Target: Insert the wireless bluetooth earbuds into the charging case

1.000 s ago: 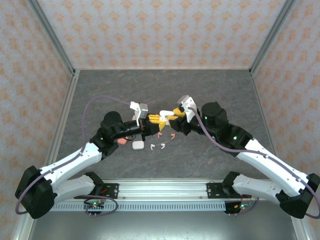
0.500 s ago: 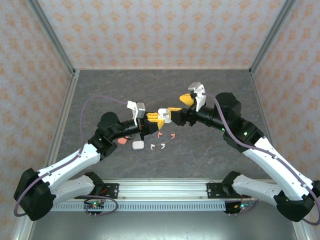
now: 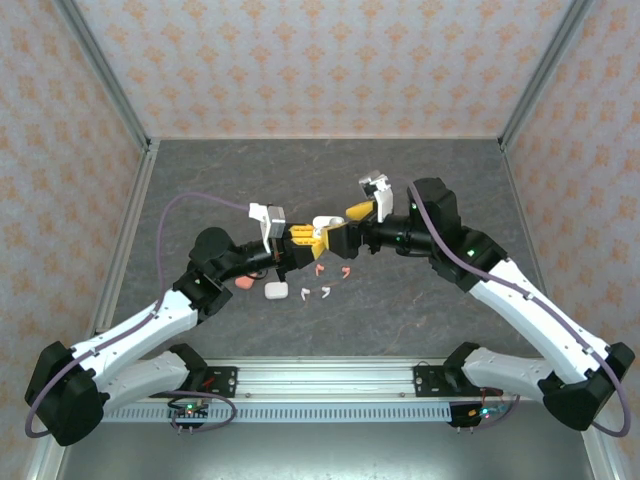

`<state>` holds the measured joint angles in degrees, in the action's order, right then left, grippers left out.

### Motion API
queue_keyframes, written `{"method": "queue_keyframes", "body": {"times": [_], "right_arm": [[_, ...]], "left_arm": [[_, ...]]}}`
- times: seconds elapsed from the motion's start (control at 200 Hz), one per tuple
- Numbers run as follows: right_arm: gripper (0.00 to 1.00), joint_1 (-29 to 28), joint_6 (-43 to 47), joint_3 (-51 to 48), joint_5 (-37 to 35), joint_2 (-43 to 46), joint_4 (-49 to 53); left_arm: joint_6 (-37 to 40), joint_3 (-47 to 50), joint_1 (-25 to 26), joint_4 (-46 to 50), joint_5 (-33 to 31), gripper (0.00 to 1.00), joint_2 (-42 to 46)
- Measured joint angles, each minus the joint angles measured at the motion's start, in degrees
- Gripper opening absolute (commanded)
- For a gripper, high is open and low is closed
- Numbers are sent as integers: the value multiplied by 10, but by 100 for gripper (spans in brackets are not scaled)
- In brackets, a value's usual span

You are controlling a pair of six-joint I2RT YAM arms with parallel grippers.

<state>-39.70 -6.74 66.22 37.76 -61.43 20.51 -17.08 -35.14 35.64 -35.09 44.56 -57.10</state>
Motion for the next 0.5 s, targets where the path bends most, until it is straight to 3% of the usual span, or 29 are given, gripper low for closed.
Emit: {"method": "queue_keyframes", "body": {"times": [0.5], "right_arm": [[97, 0, -14, 0, 97, -5, -27]], "left_arm": [[6, 0, 4, 1, -3, 0, 0]]}}
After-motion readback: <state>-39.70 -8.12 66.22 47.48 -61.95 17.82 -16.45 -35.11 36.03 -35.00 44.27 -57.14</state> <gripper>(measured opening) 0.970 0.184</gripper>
